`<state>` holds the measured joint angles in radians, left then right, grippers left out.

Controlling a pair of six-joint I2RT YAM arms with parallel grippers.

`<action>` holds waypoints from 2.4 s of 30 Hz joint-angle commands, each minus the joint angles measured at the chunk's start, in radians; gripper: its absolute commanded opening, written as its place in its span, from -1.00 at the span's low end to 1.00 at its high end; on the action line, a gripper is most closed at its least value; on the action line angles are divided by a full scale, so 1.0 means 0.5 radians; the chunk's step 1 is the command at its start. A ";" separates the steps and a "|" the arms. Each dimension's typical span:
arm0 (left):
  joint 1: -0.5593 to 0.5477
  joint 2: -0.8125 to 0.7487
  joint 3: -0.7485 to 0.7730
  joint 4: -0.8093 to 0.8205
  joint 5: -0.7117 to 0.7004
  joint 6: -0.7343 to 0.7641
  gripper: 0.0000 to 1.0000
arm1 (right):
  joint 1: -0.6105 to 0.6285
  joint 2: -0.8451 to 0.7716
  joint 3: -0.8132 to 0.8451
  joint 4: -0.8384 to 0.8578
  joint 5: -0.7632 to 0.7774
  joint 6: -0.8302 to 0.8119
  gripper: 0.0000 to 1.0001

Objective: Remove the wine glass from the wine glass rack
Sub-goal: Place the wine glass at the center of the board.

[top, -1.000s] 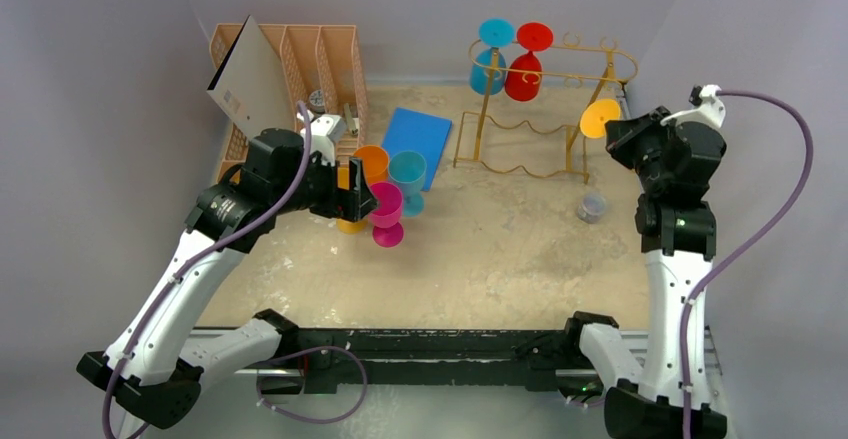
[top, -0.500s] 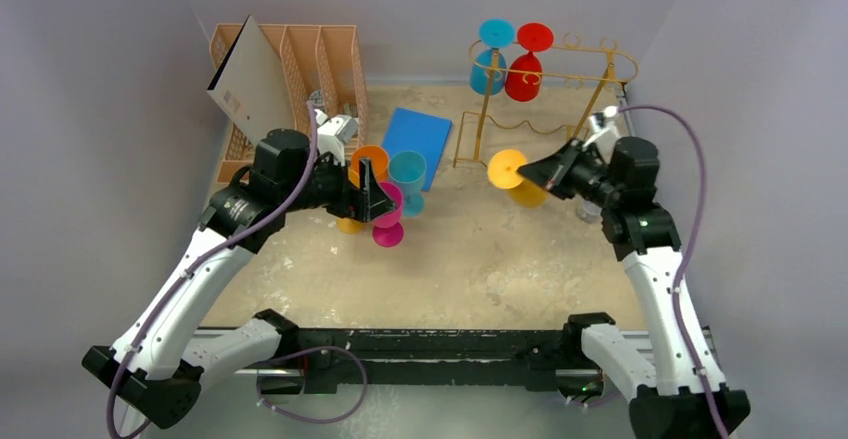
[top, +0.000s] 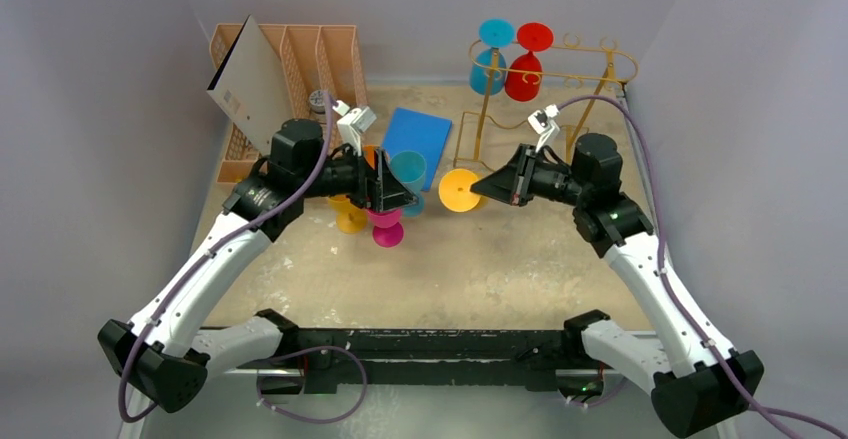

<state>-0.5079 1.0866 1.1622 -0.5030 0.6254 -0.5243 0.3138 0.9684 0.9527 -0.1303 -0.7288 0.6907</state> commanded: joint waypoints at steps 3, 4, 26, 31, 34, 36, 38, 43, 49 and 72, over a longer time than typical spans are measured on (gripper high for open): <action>-0.085 0.052 -0.099 0.436 0.100 -0.223 0.40 | 0.092 0.035 0.008 0.254 -0.258 -0.041 -1.00; -0.100 0.067 -0.100 0.455 0.094 -0.234 0.39 | 0.097 0.040 0.011 0.255 -0.279 -0.048 -1.00; -0.280 0.186 0.004 0.559 -0.015 -0.212 -0.33 | 0.161 0.127 -0.032 0.367 -0.433 -0.065 -1.00; -0.280 0.192 0.011 0.573 0.059 -0.199 -0.56 | 0.161 0.127 -0.043 0.397 -0.450 -0.072 -1.00; -0.280 0.191 0.013 0.596 0.082 -0.206 -0.76 | 0.161 0.134 -0.051 0.386 -0.444 -0.079 -1.00; -0.280 0.200 0.018 0.588 0.082 -0.209 -0.94 | 0.161 0.137 -0.055 0.379 -0.436 -0.083 -1.00; -0.279 0.208 0.022 0.570 0.070 -0.211 -1.00 | 0.161 0.145 -0.048 0.368 -0.433 -0.087 -1.00; -0.281 0.216 0.017 0.575 0.081 -0.212 -1.00 | 0.161 0.155 -0.011 0.278 -0.392 -0.148 -1.00; -0.279 0.242 0.052 0.620 0.132 -0.206 -1.00 | 0.161 0.143 0.081 0.139 -0.387 -0.161 -0.52; -0.297 0.280 -0.048 1.086 0.211 -0.307 -1.00 | 0.170 0.030 -0.312 0.948 -0.285 0.684 -0.42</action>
<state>-0.6498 1.2304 1.1343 -0.0280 0.7147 -0.6727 0.3927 0.9684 0.8070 0.1638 -0.8959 0.9291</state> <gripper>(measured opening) 0.009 0.307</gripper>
